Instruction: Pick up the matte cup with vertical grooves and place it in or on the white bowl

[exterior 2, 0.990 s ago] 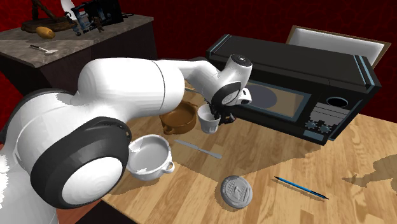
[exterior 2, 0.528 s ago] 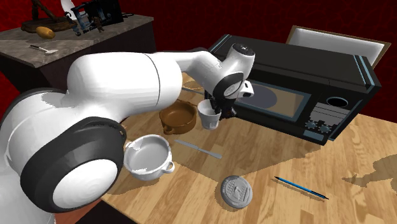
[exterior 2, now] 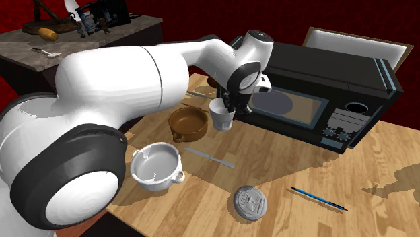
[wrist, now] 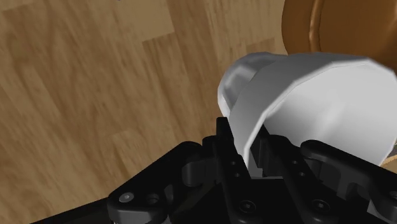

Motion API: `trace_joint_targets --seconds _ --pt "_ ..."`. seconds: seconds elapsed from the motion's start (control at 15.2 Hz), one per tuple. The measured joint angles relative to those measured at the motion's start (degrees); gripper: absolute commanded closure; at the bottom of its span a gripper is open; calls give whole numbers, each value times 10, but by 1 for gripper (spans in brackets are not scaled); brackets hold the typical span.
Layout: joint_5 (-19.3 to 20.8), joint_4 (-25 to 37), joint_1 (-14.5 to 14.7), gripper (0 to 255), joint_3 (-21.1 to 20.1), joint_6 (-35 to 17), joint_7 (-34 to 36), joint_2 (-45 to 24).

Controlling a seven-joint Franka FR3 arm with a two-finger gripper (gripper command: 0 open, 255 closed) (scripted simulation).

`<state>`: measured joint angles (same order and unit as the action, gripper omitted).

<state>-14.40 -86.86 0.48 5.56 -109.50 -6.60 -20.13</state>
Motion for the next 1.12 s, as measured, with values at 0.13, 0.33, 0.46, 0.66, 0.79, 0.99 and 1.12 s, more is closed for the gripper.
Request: trace_joint_targets --seconds 0.13,0.33,0.46,0.66,0.79,0.99,1.12 --pt "1 11 0 255 0 13 3 3" --pt "3 35 -1 255 0 35 8 1" --pt "4 49 -1 255 1 49 11 2" --pt "5 75 -2 255 1 74 16 1" --pt "5 91 -3 255 1 88 19 -1" --pt "8 62 0 255 2 90 21 30" --pt "13 -2 8 255 0 72 26 78"
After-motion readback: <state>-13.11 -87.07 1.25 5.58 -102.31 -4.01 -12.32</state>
